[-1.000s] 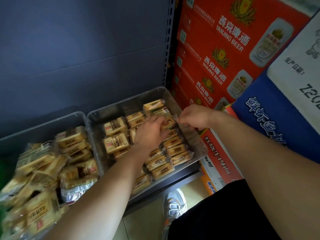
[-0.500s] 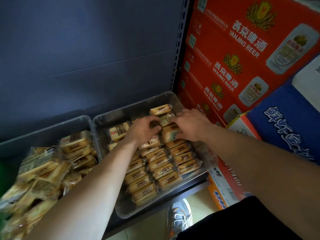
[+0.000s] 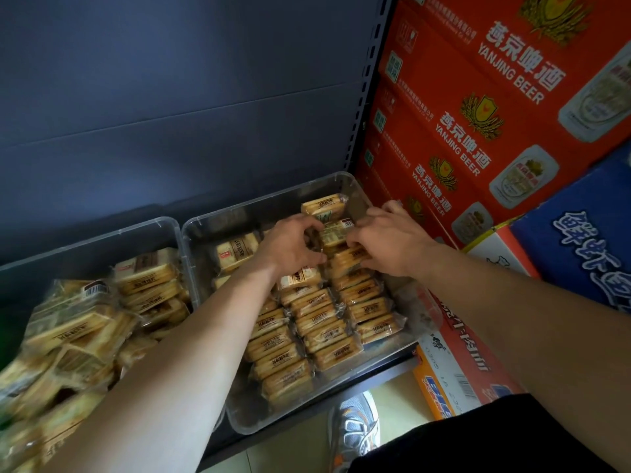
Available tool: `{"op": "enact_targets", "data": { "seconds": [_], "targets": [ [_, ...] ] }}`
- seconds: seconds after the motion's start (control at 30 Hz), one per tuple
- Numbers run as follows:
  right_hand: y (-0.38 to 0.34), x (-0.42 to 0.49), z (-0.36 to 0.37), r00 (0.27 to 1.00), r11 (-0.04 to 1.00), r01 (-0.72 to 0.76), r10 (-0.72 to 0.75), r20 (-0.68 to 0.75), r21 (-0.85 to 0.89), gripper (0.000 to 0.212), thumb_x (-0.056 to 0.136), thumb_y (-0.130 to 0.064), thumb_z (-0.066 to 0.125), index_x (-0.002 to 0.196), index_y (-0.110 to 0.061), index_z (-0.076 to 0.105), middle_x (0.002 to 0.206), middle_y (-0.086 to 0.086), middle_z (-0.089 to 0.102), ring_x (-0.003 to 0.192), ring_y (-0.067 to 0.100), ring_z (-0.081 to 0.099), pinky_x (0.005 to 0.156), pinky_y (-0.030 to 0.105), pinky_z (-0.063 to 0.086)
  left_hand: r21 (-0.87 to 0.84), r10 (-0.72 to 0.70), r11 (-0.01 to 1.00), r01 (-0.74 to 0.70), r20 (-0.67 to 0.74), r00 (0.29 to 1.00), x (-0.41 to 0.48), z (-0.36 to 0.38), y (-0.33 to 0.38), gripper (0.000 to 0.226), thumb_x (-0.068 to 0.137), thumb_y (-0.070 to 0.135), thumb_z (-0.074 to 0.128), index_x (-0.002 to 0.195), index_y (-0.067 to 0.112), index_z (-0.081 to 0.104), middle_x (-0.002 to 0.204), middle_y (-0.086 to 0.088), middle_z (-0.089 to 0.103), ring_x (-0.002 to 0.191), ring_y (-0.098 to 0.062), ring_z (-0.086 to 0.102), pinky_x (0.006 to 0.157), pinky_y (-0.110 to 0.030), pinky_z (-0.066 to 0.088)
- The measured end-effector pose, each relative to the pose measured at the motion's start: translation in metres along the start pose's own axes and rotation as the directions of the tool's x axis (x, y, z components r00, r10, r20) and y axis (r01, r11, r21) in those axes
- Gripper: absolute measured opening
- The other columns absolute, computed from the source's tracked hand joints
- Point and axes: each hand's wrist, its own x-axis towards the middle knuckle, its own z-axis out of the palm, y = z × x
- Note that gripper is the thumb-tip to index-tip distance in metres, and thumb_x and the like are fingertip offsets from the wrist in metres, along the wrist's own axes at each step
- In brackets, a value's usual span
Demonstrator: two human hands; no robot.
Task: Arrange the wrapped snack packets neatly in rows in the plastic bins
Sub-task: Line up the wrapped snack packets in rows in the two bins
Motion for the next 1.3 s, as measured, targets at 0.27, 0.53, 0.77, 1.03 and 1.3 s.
{"op": "enact_targets", "data": {
  "seconds": [0.27,0.53,0.77,1.03,1.3],
  "targets": [
    [-0.002,-0.001,-0.002,0.995,0.999,-0.037,0.035,-0.094,-0.021,0.033,0.092,-0.036,0.066,0.124,-0.031,0.063,0.127,-0.005,0.06,0.12,0.02,0.05,0.103,0.041,0.031,-0.288,-0.094,0.957,0.022,-0.238,0.967,0.005,0.001,-0.005,0.004,0.095,0.032,0.07,0.097,0.029,0.069,0.094,0.011,0.072,0.091,-0.006,0.068,0.092,-0.033,0.056],
    [-0.005,0.021,-0.02,0.989,0.994,-0.113,0.113,-0.09,0.005,0.033,0.088,-0.026,0.071,0.12,-0.032,0.066,0.124,-0.002,0.061,0.12,0.022,0.052,0.101,0.044,0.035,-0.4,-0.166,0.916,0.034,-0.301,0.939,0.01,-0.005,-0.004,0.006,0.096,0.03,0.068,0.092,0.029,0.063,0.086,0.006,0.072,0.071,-0.006,0.071,0.079,-0.034,0.062],
    [-0.002,0.029,-0.03,0.975,0.981,-0.194,0.192,-0.11,-0.012,0.025,0.087,-0.037,0.073,0.108,-0.024,0.067,0.109,0.002,0.063,0.106,0.025,0.059,0.099,0.045,0.039,-0.386,-0.156,0.922,0.037,-0.282,0.947,0.008,-0.007,-0.007,0.007,0.097,0.035,0.066,0.099,0.028,0.064,0.091,0.008,0.072,0.078,-0.005,0.07,0.083,-0.035,0.061],
    [-0.005,0.031,-0.011,0.972,0.988,-0.143,0.151,-0.181,0.053,0.036,0.086,-0.033,0.073,0.119,-0.026,0.061,0.126,0.0,0.061,0.121,0.023,0.054,0.101,0.043,0.034,-0.277,-0.031,0.959,-0.052,-0.286,0.958,-0.009,0.005,-0.006,0.06,0.084,0.048,0.077,0.134,0.039,0.046,0.125,0.013,0.055,0.107,-0.011,0.061,0.091,-0.039,0.055],
    [0.005,0.029,-0.007,0.966,0.933,-0.082,0.161,-0.203,0.351,0.025,0.088,-0.029,0.075,0.113,-0.031,0.071,0.123,-0.008,0.062,0.117,0.017,0.048,0.103,0.04,0.032,-0.012,-0.003,1.0,0.0,-0.275,0.962,-0.002,0.011,-0.002,0.047,0.082,0.044,0.08,0.119,0.048,0.052,0.127,0.011,0.034,0.117,-0.015,0.048,0.093,-0.035,0.049]
  ]
}}
